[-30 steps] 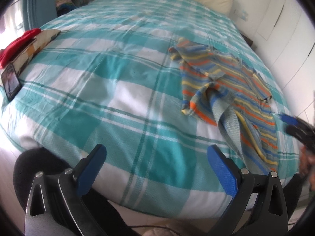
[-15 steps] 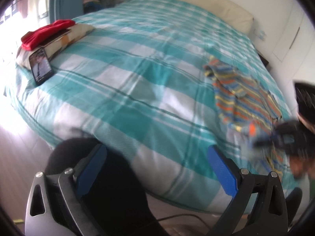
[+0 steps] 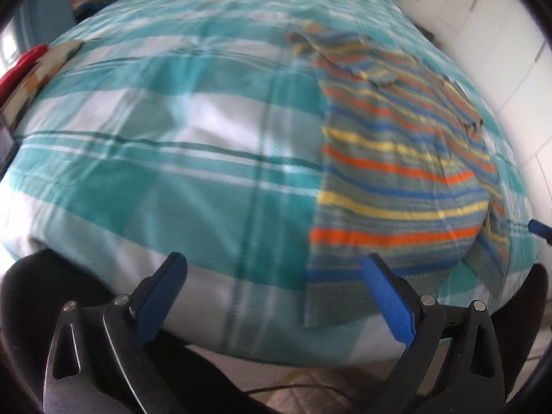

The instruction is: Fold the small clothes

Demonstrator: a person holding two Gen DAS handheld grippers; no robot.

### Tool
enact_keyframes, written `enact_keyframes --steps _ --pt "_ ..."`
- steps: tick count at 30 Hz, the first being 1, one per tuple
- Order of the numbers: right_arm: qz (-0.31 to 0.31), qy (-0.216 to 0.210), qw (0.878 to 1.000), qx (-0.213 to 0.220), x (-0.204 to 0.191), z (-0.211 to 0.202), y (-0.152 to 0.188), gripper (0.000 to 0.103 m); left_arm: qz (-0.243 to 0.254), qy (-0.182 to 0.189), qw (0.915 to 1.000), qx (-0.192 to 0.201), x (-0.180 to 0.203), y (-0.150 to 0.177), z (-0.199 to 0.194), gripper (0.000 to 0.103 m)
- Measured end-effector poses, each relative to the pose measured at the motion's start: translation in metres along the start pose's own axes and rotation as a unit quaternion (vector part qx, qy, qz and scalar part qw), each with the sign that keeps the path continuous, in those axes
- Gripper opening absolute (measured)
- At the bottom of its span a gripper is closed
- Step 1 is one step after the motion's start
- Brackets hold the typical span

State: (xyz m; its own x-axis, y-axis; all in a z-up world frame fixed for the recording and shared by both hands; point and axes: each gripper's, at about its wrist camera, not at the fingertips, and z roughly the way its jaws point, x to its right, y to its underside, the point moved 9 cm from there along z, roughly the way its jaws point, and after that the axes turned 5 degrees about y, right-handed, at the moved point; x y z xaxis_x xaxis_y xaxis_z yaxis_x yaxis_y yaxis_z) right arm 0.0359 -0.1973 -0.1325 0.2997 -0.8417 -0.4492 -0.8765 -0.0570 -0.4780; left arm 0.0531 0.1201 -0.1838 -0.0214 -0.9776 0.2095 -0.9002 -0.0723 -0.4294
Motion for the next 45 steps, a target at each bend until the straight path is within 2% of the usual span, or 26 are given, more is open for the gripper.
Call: enact_keyframes --steps 3,6,8,9,10,11,12,13,16,17,21,22,24,26,28,29,33,39,45 --pt "0.071 0.062 0.996 0.003 0.067 -0.032 0.029 0.07 0.019 -0.001 0.9997 -0.016 0.013 0.004 0.013 0.101" --pt "0.096 0.048 0.994 -0.009 0.079 -0.028 0.051 0.07 0.042 -0.022 0.9986 -0.026 0.018 0.01 0.022 0.101" --pt "0.105 0.033 0.994 -0.018 0.077 -0.006 0.064 0.069 0.052 -0.032 0.9978 -0.025 0.018 0.012 0.025 0.1" --pt "0.11 0.025 0.993 -0.021 0.074 0.01 0.068 0.067 0.057 -0.031 0.9976 -0.024 0.02 0.013 0.026 0.091" --pt "0.117 0.013 0.993 -0.027 0.072 0.023 0.071 0.06 0.063 -0.028 0.9973 -0.025 0.022 0.013 0.027 0.082" --pt "0.125 0.001 0.991 -0.035 0.066 0.037 0.074 0.035 0.074 -0.024 0.9967 -0.025 0.024 0.014 0.026 0.057" --pt "0.132 -0.008 0.99 -0.04 0.066 0.041 0.076 0.017 0.081 -0.016 0.9962 -0.027 0.027 0.013 0.024 0.016" --pt "0.135 -0.013 0.99 -0.039 0.06 0.042 0.079 0.005 0.083 0.009 0.9956 -0.041 0.03 0.014 0.022 0.004" --pt "0.127 -0.011 0.992 -0.025 0.056 0.016 0.076 0.005 0.071 0.048 0.9945 -0.06 0.025 0.007 0.007 0.003" --pt "0.121 -0.001 0.992 -0.014 0.057 -0.008 0.072 0.005 0.071 0.056 0.9939 -0.063 0.023 0.007 -0.001 0.003" --pt "0.113 0.041 0.993 0.005 0.062 -0.068 0.067 0.005 0.092 0.077 0.9901 -0.072 0.029 0.011 -0.017 0.002" --pt "0.112 0.047 0.993 0.002 0.065 -0.07 0.067 0.005 0.108 0.066 0.989 -0.076 0.035 0.013 -0.013 0.002" --pt "0.099 0.076 0.992 -0.021 0.071 -0.053 0.072 0.005 0.14 0.028 0.9862 -0.084 0.043 0.02 0.003 0.002" --pt "0.093 0.11 0.987 -0.067 0.082 -0.012 0.085 0.005 0.153 0.005 0.9846 -0.084 0.045 0.025 0.012 0.002" --pt "0.098 0.125 0.982 -0.103 0.095 0.017 0.1 0.005 0.152 0.002 0.9854 -0.078 0.044 0.027 0.007 0.002" --pt "0.103 0.126 0.981 -0.108 0.098 0.024 0.105 0.005 0.148 0.003 0.9861 -0.076 0.042 0.027 0.004 0.002" --pt "0.117 0.129 0.98 -0.101 0.101 0.019 0.104 0.005 0.138 0.003 0.9875 -0.076 0.036 0.028 0.005 0.002" --pt "0.131 0.137 0.978 -0.09 0.103 0.026 0.107 0.005 0.145 -0.025 0.9865 -0.072 0.039 0.027 0.011 0.002" --pt "0.148 0.132 0.977 -0.078 0.109 0.021 0.11 0.004 0.103 -0.012 0.9929 -0.059 0.034 0.026 0.011 0.002"
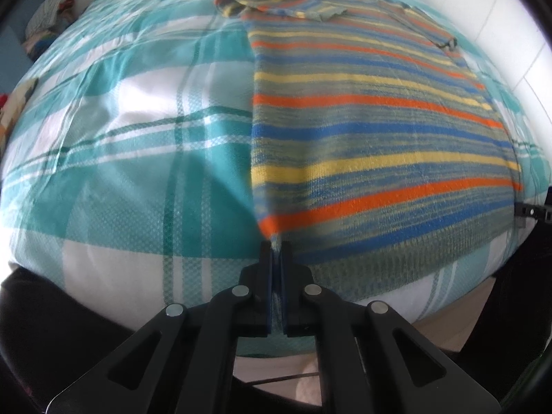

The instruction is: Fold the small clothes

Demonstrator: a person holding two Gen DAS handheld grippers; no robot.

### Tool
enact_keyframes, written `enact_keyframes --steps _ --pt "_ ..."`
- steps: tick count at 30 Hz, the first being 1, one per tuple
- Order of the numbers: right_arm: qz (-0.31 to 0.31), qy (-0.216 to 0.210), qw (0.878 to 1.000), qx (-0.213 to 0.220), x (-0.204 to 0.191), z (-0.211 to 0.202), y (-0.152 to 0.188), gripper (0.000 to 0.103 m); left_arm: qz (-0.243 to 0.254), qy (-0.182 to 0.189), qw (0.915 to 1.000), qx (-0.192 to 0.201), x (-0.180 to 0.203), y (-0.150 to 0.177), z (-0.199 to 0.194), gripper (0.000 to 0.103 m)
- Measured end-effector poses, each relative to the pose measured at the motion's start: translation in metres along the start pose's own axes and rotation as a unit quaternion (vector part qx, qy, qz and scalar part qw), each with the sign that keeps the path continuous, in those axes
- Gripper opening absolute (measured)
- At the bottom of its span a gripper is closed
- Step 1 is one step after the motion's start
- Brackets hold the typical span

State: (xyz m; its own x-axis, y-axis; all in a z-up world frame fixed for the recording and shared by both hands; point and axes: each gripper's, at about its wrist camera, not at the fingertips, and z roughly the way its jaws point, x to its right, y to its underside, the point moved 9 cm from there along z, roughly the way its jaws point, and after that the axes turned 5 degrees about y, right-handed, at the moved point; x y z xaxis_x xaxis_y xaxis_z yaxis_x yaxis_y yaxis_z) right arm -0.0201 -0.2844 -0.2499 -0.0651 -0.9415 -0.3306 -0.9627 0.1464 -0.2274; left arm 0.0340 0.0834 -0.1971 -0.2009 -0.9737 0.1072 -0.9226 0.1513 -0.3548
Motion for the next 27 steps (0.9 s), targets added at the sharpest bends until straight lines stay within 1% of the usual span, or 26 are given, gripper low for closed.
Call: enact_keyframes --steps 3,4,5,6,7,8,9,10,11,12,13,15,16,17,19,20,21,22,23,24,25,27 --pt "0.003 0.007 1.0 0.004 -0.002 -0.003 0.001 0.004 -0.007 -0.002 0.9999 0.008 0.0 0.0 -0.001 0.005" --pt "0.005 0.008 1.0 0.005 -0.004 -0.003 0.001 0.005 -0.01 -0.002 0.9999 0.012 0.0 0.001 -0.004 0.006" --pt "0.01 0.006 1.0 0.006 -0.005 -0.004 0.002 0.009 -0.012 -0.002 0.9999 0.011 0.0 0.002 -0.005 0.014" --pt "0.016 0.007 1.0 0.005 -0.006 -0.004 0.003 0.011 -0.014 -0.003 0.9998 0.01 0.0 0.004 -0.007 0.032" --pt "0.022 0.009 1.0 0.001 -0.003 -0.006 0.006 0.018 -0.016 -0.004 0.9998 0.008 -0.001 0.006 -0.01 0.046" --pt "0.029 0.016 0.999 -0.005 -0.002 -0.008 0.01 0.028 -0.017 -0.009 0.9998 0.01 -0.002 0.007 -0.014 0.075" --pt "0.029 0.02 0.999 -0.008 -0.003 -0.008 0.012 0.035 -0.017 -0.018 0.9996 0.017 -0.005 0.006 -0.02 0.09" --pt "0.025 0.032 0.999 -0.012 -0.004 -0.011 0.016 0.048 -0.012 -0.028 0.9991 0.029 -0.006 0.007 -0.028 0.091" --pt "0.018 0.049 0.999 -0.014 -0.003 -0.013 0.02 0.059 -0.008 -0.032 0.9989 0.032 -0.006 0.007 -0.032 0.091" --pt "0.005 0.074 0.997 -0.016 -0.002 -0.016 0.024 0.062 -0.004 -0.034 0.9988 0.035 -0.006 0.006 -0.037 0.091" --pt "-0.003 0.089 0.996 -0.017 -0.002 -0.018 0.027 0.065 -0.003 -0.038 0.9984 0.043 -0.007 0.004 -0.045 0.091" --pt "-0.038 0.13 0.991 -0.015 0.0 -0.024 0.029 0.065 -0.003 -0.041 0.9973 0.061 -0.009 -0.006 -0.057 0.091" --pt "-0.048 0.142 0.989 -0.013 0.001 -0.027 0.028 0.065 -0.003 -0.042 0.9958 0.081 -0.009 -0.016 -0.069 0.091" --pt "-0.063 0.165 0.984 -0.005 0.005 -0.034 0.021 0.065 -0.004 -0.043 0.9945 0.095 -0.009 -0.023 -0.076 0.091" --pt "-0.085 0.213 0.973 0.033 0.013 -0.057 -0.005 0.065 -0.002 -0.037 0.9885 0.147 -0.006 -0.048 -0.096 0.092" --pt "-0.092 0.23 0.967 0.054 0.014 -0.068 -0.02 0.065 -0.002 -0.034 0.9855 0.166 -0.005 -0.056 -0.102 0.096" --pt "-0.099 0.242 0.962 0.075 0.013 -0.08 -0.035 0.065 -0.002 -0.031 0.9805 0.194 0.0 -0.071 -0.108 0.098" --pt "-0.109 0.248 0.957 0.103 0.009 -0.093 -0.055 0.065 -0.001 -0.029 0.9775 0.209 0.004 -0.08 -0.108 0.098" --pt "-0.122 0.247 0.952 0.136 0.0 -0.106 -0.078 0.065 0.0 -0.019 0.9727 0.231 0.012 -0.094 -0.105 0.098" --pt "-0.141 0.243 0.945 0.166 -0.012 -0.116 -0.102 0.065 0.001 -0.011 0.9701 0.243 0.018 -0.102 -0.099 0.098" --pt "-0.155 0.24 0.941 0.181 -0.021 -0.119 -0.116 0.066 0.004 0.002 0.9666 0.256 0.028 -0.111 -0.086 0.098" --pt "-0.212 0.225 0.926 0.216 -0.053 -0.114 -0.162 0.067 0.01 0.023 0.9658 0.258 0.04 -0.117 -0.06 0.098"
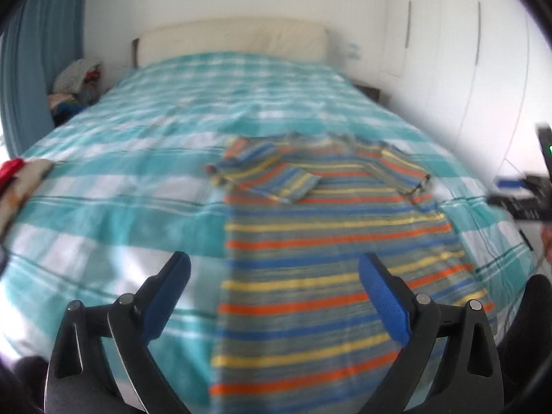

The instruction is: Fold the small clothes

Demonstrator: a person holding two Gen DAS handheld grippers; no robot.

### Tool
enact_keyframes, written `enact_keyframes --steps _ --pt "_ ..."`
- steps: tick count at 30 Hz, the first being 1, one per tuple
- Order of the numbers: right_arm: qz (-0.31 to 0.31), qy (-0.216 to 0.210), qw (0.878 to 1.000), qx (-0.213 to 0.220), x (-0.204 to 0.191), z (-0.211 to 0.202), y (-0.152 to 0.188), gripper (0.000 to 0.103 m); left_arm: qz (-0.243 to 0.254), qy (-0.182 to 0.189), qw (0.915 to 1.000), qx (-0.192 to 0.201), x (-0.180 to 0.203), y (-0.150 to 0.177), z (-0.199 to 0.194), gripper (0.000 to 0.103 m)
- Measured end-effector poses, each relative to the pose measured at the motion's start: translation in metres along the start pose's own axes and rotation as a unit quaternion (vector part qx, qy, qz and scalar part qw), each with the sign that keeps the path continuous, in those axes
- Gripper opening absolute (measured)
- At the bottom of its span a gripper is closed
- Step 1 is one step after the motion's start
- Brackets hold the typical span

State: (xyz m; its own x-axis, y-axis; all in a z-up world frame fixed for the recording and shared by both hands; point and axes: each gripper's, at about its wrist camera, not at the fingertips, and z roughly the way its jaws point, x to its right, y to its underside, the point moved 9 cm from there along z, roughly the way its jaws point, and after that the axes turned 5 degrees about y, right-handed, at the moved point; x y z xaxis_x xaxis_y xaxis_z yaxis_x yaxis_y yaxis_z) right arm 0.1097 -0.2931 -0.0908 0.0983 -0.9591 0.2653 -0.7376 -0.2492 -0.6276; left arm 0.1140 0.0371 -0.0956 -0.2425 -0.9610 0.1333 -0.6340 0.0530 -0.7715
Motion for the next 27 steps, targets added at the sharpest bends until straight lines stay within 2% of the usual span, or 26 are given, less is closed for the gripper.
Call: enact_keyframes --steps 2,5,7,10,12,13,14,16,18,20,22,25,27 --pt "-0.037 -0.029 0.999 0.021 -0.023 0.026 -0.035 0.067 -0.006 0.01 0.9997 -0.023 0.005 0.024 0.03 0.098" --pt "-0.071 -0.069 0.995 0.008 -0.059 0.072 -0.061 0.067 -0.019 0.011 0.9975 -0.068 0.004 0.05 0.046 0.098" --pt "-0.075 -0.086 0.993 -0.006 -0.078 0.104 -0.073 0.067 -0.014 0.003 0.9979 -0.063 0.0 0.049 0.046 0.098" --pt "-0.062 -0.087 0.994 -0.019 -0.092 0.156 -0.086 0.066 -0.015 -0.024 0.9985 -0.047 -0.011 0.043 0.043 0.098" --pt "-0.01 -0.101 0.993 -0.063 -0.083 0.195 -0.08 0.041 -0.029 -0.025 0.9981 -0.048 -0.015 0.042 0.044 0.098" --pt "0.015 -0.103 0.992 -0.065 -0.075 0.198 -0.081 0.009 -0.038 -0.024 0.9978 -0.049 -0.019 0.042 0.044 0.098" --pt "0.054 -0.097 0.992 -0.058 -0.056 0.198 -0.083 0.004 -0.042 -0.024 0.9977 -0.049 -0.019 0.043 0.043 0.098" --pt "0.114 -0.089 0.989 -0.033 -0.018 0.185 -0.086 0.004 -0.048 -0.022 0.9974 -0.049 -0.022 0.044 0.04 0.098" --pt "0.172 -0.063 0.983 -0.011 0.039 0.166 -0.081 0.004 -0.051 -0.017 0.9973 -0.049 -0.021 0.045 0.039 0.098" --pt "0.243 -0.02 0.97 0.007 0.113 0.143 -0.059 0.004 -0.055 -0.01 0.9973 -0.048 -0.019 0.044 0.041 0.098" --pt "0.297 0.012 0.955 0.01 0.169 0.126 -0.029 0.004 -0.055 -0.005 0.9972 -0.051 -0.015 0.044 0.045 0.098" --pt "0.346 0.043 0.937 -0.006 0.216 0.121 0.014 0.004 -0.049 -0.002 0.9971 -0.058 -0.008 0.048 0.049 0.098" --pt "0.386 0.038 0.922 -0.02 0.23 0.126 0.045 0.004 -0.044 -0.005 0.9972 -0.061 -0.006 0.05 0.051 0.098"
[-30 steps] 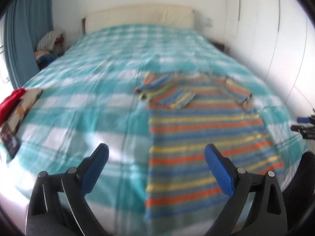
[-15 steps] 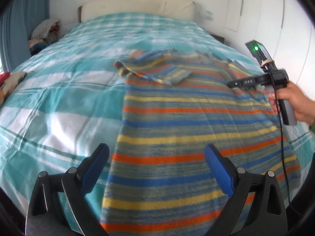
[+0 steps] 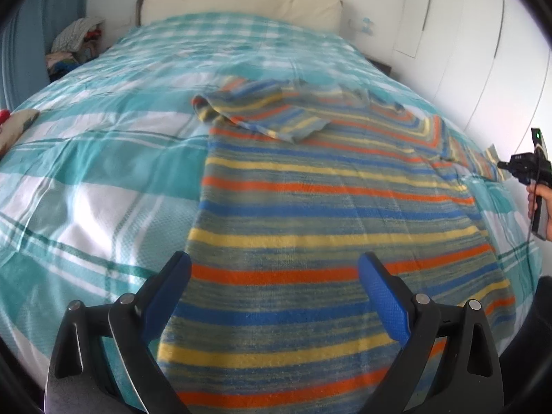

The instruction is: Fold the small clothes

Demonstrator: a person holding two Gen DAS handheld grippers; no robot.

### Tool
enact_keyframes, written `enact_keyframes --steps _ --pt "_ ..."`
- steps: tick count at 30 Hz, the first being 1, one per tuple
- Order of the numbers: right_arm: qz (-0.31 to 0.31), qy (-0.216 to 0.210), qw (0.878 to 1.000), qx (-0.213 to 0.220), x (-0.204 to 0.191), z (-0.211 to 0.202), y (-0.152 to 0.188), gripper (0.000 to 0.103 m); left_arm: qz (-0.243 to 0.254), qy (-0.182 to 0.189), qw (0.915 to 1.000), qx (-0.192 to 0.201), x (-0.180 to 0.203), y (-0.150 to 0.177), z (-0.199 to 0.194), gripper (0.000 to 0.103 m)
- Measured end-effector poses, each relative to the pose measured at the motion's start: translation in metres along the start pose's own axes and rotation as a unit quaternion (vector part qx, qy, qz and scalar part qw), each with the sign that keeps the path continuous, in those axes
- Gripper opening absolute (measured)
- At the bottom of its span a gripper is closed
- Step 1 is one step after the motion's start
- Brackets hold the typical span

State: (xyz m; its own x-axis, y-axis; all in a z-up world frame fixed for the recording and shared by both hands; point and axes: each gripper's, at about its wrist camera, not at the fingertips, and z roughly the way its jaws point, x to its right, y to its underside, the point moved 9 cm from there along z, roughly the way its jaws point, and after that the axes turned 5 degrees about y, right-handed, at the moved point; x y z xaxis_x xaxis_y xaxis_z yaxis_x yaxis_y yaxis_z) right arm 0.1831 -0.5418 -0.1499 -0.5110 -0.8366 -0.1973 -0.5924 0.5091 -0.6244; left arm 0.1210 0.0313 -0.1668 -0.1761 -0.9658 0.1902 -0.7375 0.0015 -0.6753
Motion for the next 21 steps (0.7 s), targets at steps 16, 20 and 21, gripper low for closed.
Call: enact_keyframes --steps 16,20,21 --pt "0.108 0.011 0.993 -0.052 0.041 0.025 0.047 0.002 0.011 -0.029 0.9995 -0.007 -0.005 0.007 0.001 0.098" --pt "0.113 0.006 0.992 -0.049 0.048 0.017 0.047 0.003 0.014 -0.026 0.9995 -0.008 -0.004 0.009 -0.001 0.098" --pt "0.109 0.017 0.993 -0.048 0.05 0.013 0.047 0.004 0.013 -0.024 0.9996 -0.009 -0.004 0.009 -0.001 0.098"
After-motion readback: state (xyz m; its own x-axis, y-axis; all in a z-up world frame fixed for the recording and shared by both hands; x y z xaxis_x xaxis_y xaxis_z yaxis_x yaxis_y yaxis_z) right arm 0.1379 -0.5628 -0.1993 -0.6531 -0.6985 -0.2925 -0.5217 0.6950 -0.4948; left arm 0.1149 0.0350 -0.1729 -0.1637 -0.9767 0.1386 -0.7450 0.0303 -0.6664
